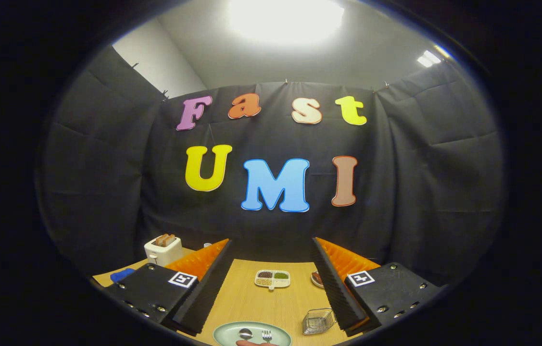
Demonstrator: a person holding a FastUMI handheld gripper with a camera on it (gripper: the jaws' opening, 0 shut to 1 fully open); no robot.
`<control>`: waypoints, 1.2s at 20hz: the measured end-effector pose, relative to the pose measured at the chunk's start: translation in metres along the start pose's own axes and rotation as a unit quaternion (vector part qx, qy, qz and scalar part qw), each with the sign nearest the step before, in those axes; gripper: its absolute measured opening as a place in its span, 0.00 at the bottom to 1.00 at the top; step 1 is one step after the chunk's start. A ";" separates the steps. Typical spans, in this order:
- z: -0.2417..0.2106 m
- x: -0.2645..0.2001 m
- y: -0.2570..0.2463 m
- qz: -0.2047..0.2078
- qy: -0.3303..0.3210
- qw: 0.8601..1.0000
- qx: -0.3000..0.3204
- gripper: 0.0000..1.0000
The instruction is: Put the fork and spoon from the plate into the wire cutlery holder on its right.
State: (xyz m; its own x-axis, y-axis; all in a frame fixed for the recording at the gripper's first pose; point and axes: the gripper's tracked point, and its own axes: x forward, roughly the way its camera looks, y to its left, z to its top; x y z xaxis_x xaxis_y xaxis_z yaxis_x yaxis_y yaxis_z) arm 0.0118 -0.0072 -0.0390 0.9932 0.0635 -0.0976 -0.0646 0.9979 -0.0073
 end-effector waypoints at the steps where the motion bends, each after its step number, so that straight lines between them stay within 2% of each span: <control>1: -0.006 0.001 0.001 0.006 0.006 1.000 0.000 0.98; 8: -0.063 0.004 -0.002 0.024 0.080 0.996 -0.014 0.98; 14: -0.127 -0.005 -0.003 0.038 0.167 0.985 -0.033 0.98; 17: -0.164 -0.012 -0.005 0.048 0.219 0.974 -0.043 0.98; 21: -0.216 -0.025 -0.014 0.049 0.304 0.949 -0.062 0.98; 24: -0.240 -0.031 -0.016 0.054 0.342 0.936 -0.069 0.98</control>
State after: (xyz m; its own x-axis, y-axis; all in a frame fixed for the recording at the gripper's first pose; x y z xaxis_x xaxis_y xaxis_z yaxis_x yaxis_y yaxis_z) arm -0.0415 -0.0280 -0.2746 0.6890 0.0945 -0.7185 -0.2203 0.9719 -0.0835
